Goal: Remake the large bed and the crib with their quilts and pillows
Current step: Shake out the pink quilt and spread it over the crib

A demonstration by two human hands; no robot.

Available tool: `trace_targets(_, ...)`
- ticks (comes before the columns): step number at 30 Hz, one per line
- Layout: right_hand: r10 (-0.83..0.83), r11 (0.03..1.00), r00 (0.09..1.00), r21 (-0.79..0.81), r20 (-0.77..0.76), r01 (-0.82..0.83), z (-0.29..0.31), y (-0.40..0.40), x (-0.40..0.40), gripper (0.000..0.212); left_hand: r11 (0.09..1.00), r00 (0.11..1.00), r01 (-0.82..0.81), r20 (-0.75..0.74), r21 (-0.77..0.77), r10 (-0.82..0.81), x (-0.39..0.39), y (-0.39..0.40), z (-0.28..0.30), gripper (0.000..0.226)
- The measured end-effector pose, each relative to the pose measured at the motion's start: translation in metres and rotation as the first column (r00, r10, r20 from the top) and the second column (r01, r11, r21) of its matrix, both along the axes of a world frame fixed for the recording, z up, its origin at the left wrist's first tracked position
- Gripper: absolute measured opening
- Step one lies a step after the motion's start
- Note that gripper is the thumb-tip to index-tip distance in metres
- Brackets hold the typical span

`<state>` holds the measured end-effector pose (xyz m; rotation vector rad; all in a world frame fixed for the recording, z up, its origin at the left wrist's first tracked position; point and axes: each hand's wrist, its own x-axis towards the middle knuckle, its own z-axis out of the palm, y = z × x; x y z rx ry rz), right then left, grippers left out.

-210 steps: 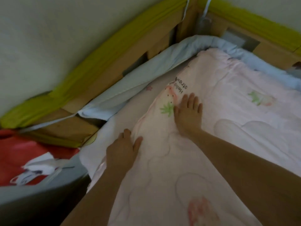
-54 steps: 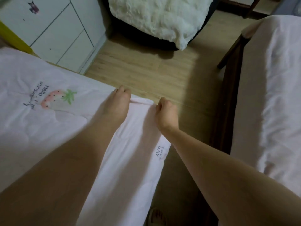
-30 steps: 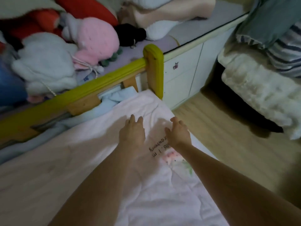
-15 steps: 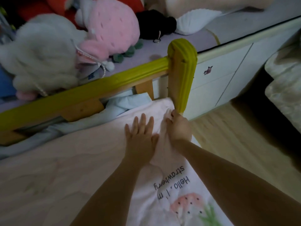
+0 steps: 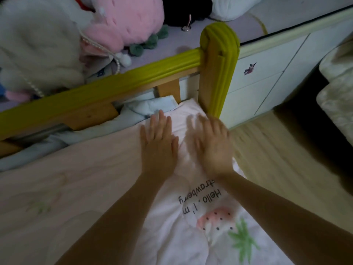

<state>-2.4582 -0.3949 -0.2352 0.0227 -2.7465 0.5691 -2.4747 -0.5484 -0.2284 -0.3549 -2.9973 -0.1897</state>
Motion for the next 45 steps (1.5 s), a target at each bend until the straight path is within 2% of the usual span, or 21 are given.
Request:
trace_targets(2, 0.340, 0.919, 0.923, 0.142, 0.182, -0.367, -0.010, 0.006, 0.025, 0.055, 1.000, 0.998, -0.008, 0.068, -0.029, 0.010, 0.028, -0.018, -0.003, 0.061)
trace_targets(3, 0.327, 0.911, 0.892, 0.146, 0.312, -0.385, -0.014, 0.012, 0.029, 0.057, 0.996, 0.991, 0.013, 0.135, -0.093, 0.000, 0.039, -0.029, -0.005, 0.065)
trace_targets(5, 0.091, 0.986, 0.866, 0.078, 0.492, -0.148, -0.010, 0.019, 0.016, 0.058, 0.982, 0.972, 0.109, 0.225, -0.152, -0.073, 0.036, -0.050, -0.001, 0.072)
trace_targets(6, 0.064, 0.990, 0.863, 0.078, 0.501, -0.118, -0.001, 0.016, 0.007, 0.059, 0.977, 0.965, 0.164, 0.226, -0.136, -0.130, 0.026, -0.059, 0.004, 0.073)
trace_targets(8, 0.290, 0.921, 0.917, 0.180, 0.273, -0.345, 0.015, 0.010, -0.001, 0.059, 0.937, 0.932, 0.328, 0.203, -0.123, -0.300, 0.005, -0.070, 0.018, 0.066)
trace_targets(10, 0.730, 0.588, 0.648, 0.283, 0.219, -0.758, 0.014, 0.003, 0.008, 0.058, 0.868, 0.891, 0.453, 0.151, -0.202, -0.429, 0.004, -0.091, 0.019, 0.058)
trace_targets(11, 0.833, 0.412, 0.484, 0.282, 0.269, -0.866, 0.009, 0.003, 0.017, 0.060, 0.843, 0.873, 0.487, 0.152, -0.229, -0.463, 0.007, -0.103, 0.012, 0.059)
trace_targets(13, 0.856, 0.264, 0.342, 0.241, 0.388, -0.934, -0.002, 0.007, 0.021, 0.065, 0.850, 0.885, 0.462, 0.192, -0.253, -0.425, 0.017, -0.120, -0.001, 0.063)
trace_targets(15, 0.802, 0.341, 0.430, 0.275, 0.415, -0.899, -0.007, 0.003, -0.005, 0.067, 0.906, 0.935, 0.342, 0.189, -0.249, -0.300, 0.010, -0.126, -0.010, 0.066)
trace_targets(19, 0.478, 0.748, 0.796, 0.302, 0.372, -0.591, -0.009, -0.016, -0.066, 0.063, 0.972, 0.984, 0.161, 0.104, -0.169, -0.145, -0.015, -0.117, -0.008, 0.076)
trace_targets(22, 0.370, 0.845, 0.868, 0.268, 0.330, -0.462, -0.010, -0.029, -0.057, 0.070, 0.999, 1.000, 0.024, 0.013, -0.027, -0.024, 0.022, -0.096, 0.007, 0.066)
trace_targets(24, 0.493, 0.811, 0.824, 0.196, 0.279, -0.552, -0.001, -0.038, -0.026, 0.071, 0.997, 0.996, 0.080, 0.035, 0.015, -0.081, 0.074, -0.097, 0.011, 0.065)
trace_targets(27, 0.813, 0.371, 0.423, 0.204, 0.400, -0.906, 0.003, -0.041, 0.007, 0.066, 0.946, 0.955, 0.277, 0.155, -0.168, -0.252, 0.098, -0.145, -0.002, 0.068)
trace_targets(28, 0.815, 0.310, 0.373, 0.210, 0.444, -0.927, 0.002, -0.039, -0.001, 0.065, 0.944, 0.966, 0.235, 0.163, -0.230, -0.201, 0.085, -0.163, -0.007, 0.069)
trace_targets(29, 0.781, 0.360, 0.436, 0.249, 0.447, -0.899, 0.001, -0.039, -0.016, 0.063, 0.956, 0.983, 0.140, 0.148, -0.259, -0.104, 0.065, -0.176, -0.009, 0.070)
trace_targets(31, 0.588, 0.607, 0.683, 0.320, 0.434, -0.727, 0.002, -0.048, -0.046, 0.062, 0.966, 0.983, -0.017, 0.174, -0.258, 0.064, 0.035, -0.187, -0.007, 0.075)
trace_targets(33, 0.476, 0.700, 0.777, 0.357, 0.412, -0.618, 0.009, -0.068, -0.060, 0.065, 0.977, 0.984, -0.029, 0.166, -0.210, 0.065, 0.026, -0.180, -0.005, 0.075)
trace_targets(36, 0.663, 0.636, 0.687, 0.261, 0.297, -0.726, 0.015, -0.091, -0.022, 0.071, 0.996, 0.995, -0.025, 0.091, -0.086, 0.033, 0.058, -0.165, 0.001, 0.065)
trace_targets(39, 0.744, 0.536, 0.567, 0.191, 0.353, -0.822, -0.005, -0.075, 0.030, 0.068, 0.986, 0.986, 0.158, 0.070, -0.052, -0.154, 0.112, -0.152, -0.005, 0.058)
trace_targets(41, 0.690, 0.581, 0.620, 0.226, 0.373, -0.782, -0.015, -0.059, 0.047, 0.067, 0.975, 0.969, 0.218, 0.133, -0.052, -0.209, 0.145, -0.139, -0.011, 0.063)
trace_targets(45, 0.631, 0.622, 0.663, 0.247, 0.403, -0.743, -0.005, -0.057, 0.057, 0.071, 0.991, 0.976, 0.103, 0.201, -0.081, -0.084, 0.172, -0.113, -0.012, 0.076)
